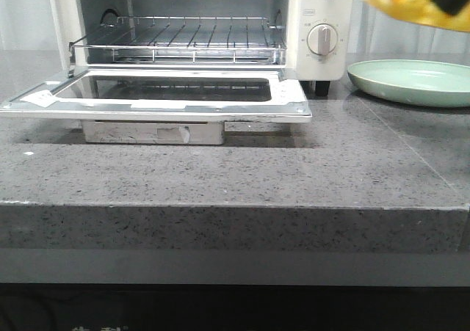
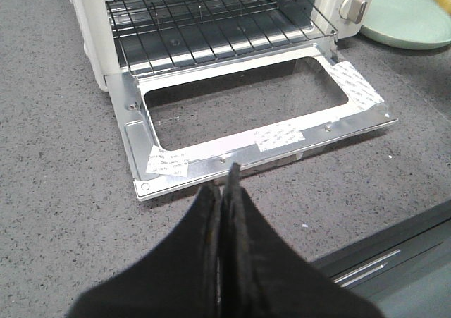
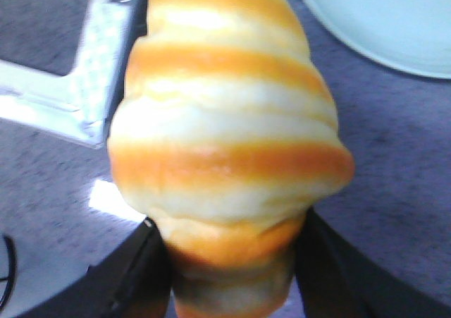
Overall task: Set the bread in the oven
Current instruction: 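Carry the croissant with the right gripper into the open oven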
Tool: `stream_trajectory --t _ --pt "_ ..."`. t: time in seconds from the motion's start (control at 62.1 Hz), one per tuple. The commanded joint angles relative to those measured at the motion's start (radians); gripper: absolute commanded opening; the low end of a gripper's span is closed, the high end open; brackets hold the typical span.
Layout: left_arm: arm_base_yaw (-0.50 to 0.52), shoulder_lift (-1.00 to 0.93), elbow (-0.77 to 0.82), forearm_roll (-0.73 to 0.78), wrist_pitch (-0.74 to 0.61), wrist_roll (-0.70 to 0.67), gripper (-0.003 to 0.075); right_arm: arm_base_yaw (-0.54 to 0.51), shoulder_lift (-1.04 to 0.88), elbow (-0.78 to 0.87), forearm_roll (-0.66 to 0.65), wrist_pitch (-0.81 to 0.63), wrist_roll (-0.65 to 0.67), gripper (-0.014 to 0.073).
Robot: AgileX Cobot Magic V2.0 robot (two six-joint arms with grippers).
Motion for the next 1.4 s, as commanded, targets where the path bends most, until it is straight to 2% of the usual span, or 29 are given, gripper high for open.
stream_trajectory --t 0.0,0.177,0.274,0.386,0.676,0.918,1.063,1.385 --pt "-0.002 -0.001 -0.026 0.007 -0.072 -0.005 -0.0018 0.106 -0.016 -0.049 -0.007 -0.042 0.049 0.0152" --pt "-0.002 -0.001 -0.026 0.007 -0.072 -0.005 -0.0018 0.304 0.066 -0.139 -0.166 -0.044 0.215 0.0152" --pt "-0.002 -0.001 -0.026 0.007 -0.072 -0.005 -0.0018 0.374 0.144 -0.232 -0.279 -0.015 0.29 0.0152" --pt "-0.002 -0.001 -0.026 0.007 -0.072 -0.005 -0.0018 0.421 0.249 -0.343 -0.353 -0.006 0.329 0.0152" --pt "-0.002 -0.001 -0.026 0.007 -0.072 -0.005 -0.0018 0.426 0.504 -0.665 -0.421 0.007 0.332 0.0152" --pt "-0.002 -0.001 -0.026 0.007 -0.072 -0.005 -0.0018 0.422 0.691 -0.895 -0.556 0.036 0.332 0.0152" --pt "-0.002 -0.001 -0.026 0.007 -0.072 -0.005 -0.0018 0.418 0.758 -0.961 -0.606 0.026 0.332 0.0152" --pt "-0.002 -0.001 -0.026 0.007 -0.072 -0.005 -0.0018 0.417 0.774 -0.962 -0.678 -0.048 0.332 0.0152"
